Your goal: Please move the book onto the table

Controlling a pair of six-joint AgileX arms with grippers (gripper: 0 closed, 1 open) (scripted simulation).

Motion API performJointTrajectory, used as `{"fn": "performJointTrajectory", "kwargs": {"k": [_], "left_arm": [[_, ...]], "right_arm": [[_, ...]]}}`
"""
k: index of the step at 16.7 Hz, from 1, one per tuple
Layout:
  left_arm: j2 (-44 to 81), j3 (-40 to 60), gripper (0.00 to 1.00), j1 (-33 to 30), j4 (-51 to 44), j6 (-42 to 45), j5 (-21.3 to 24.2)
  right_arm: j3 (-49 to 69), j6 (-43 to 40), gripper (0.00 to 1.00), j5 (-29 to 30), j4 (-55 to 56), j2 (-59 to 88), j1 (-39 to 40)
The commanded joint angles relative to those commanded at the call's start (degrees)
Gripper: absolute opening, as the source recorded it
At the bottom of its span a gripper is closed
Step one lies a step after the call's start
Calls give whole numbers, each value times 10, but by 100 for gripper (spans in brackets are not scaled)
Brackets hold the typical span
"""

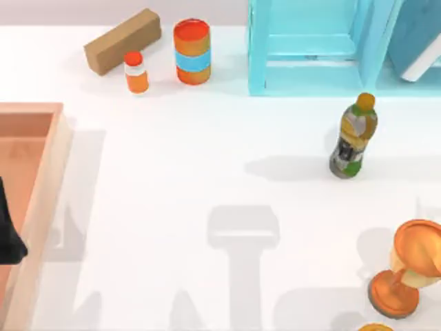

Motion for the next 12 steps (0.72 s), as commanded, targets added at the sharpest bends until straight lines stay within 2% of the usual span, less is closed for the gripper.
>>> {"fn": "performJointTrajectory", "kwargs": {"k": [6,12], "left_arm": [[0,0,100,0,0,0,0],[0,0,100,0,0,0,0]], "right_arm": [[66,7,100,-14,35,51,-24],[201,57,100,-80,119,322,-60]]}}
